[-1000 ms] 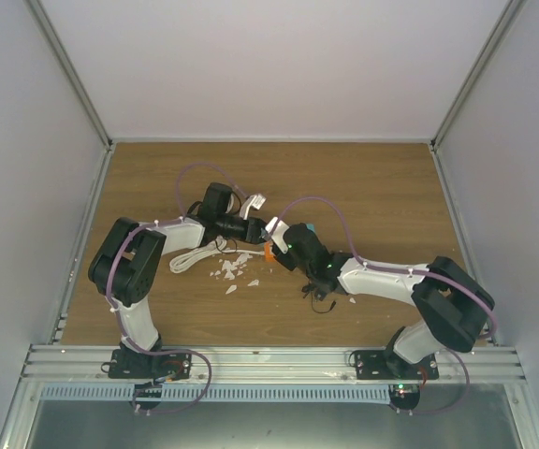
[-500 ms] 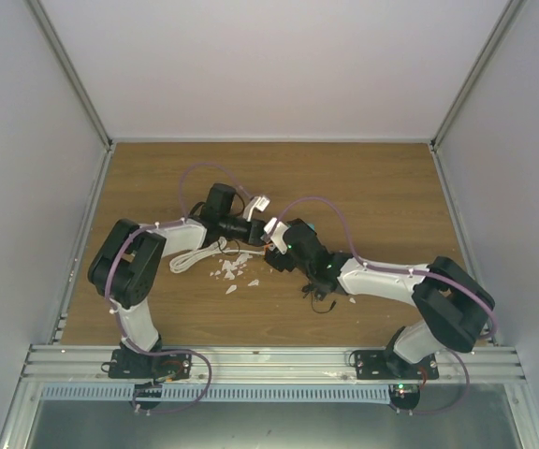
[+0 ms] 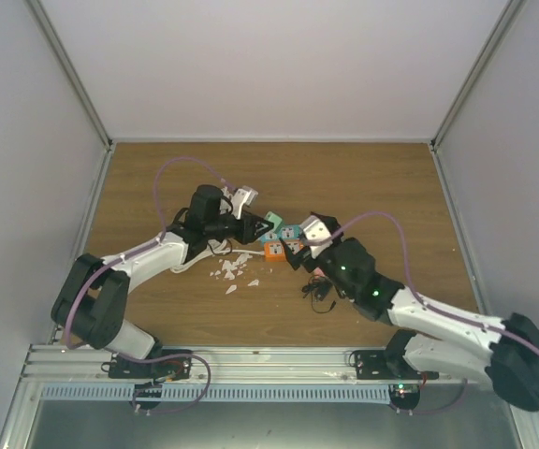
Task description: Insert the plug
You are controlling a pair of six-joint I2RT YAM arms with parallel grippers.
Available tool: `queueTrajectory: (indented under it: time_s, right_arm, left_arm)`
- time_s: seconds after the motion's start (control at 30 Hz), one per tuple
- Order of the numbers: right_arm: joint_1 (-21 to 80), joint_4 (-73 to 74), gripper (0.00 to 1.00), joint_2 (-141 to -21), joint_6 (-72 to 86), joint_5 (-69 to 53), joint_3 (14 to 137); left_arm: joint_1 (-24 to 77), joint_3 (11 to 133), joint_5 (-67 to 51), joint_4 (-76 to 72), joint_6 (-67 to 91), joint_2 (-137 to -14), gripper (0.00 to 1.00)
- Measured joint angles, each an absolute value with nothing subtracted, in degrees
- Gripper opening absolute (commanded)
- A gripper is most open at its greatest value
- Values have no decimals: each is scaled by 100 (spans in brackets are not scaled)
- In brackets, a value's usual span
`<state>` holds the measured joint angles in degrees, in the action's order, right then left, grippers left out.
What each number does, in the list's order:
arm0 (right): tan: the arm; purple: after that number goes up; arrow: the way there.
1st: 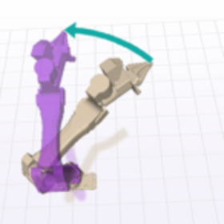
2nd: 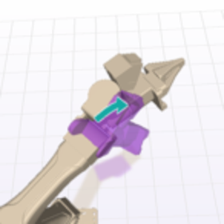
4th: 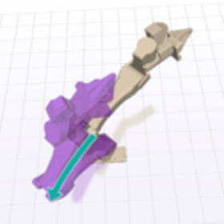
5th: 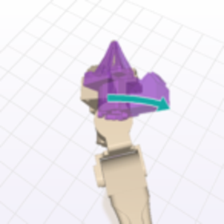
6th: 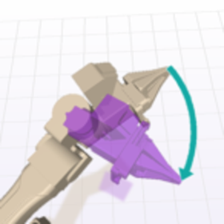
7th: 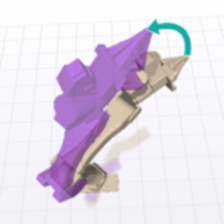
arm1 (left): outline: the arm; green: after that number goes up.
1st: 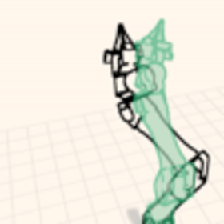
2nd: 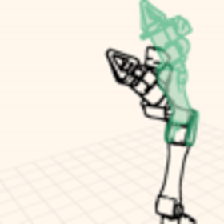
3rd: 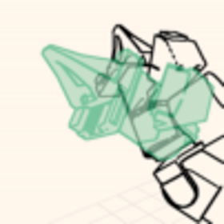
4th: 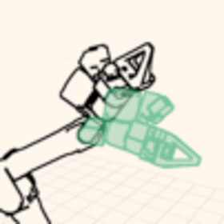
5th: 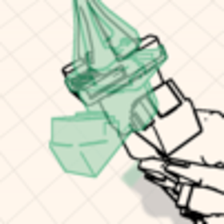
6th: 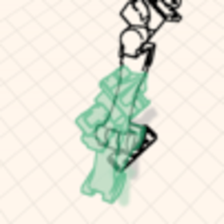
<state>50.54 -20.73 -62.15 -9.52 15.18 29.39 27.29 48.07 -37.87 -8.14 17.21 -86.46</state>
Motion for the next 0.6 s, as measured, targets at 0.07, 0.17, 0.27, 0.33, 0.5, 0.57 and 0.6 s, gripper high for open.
queueTrajectory:
  time_s: [0.07,0.17,0.27,0.33,0.5,0.57,0.6]
  right_arm:
    - [5026,-2309,100,-5690,-847,1627,2687]
    - [4851,-2467,99,-5400,-633,1839,2591]
    - [4600,-2403,99,-5752,-366,1964,2718]
    - [4471,-2233,86,-6241,-200,1988,2969]
    - [4471,-1789,38,-7310,-126,1734,3520]
    - [4554,-1660,24,-7513,-217,1487,3627]
    - [4600,-1601,18,-7616,-250,1306,3684]
  left_arm:
    - [2729,4779,-3489,-781,1691,-8508,0]
    - [2738,4779,-3085,-764,1643,-8447,0]
    - [2773,4779,-2646,-609,1590,-8462,0]
    - [2794,4779,-2445,-517,1579,-8479,0]
    - [2810,4779,-1977,-362,1549,-8547,0]
    - [2810,4779,-1824,-322,1542,-8549,0]
    - [2810,4781,-1741,-311,1542,-8549,0]
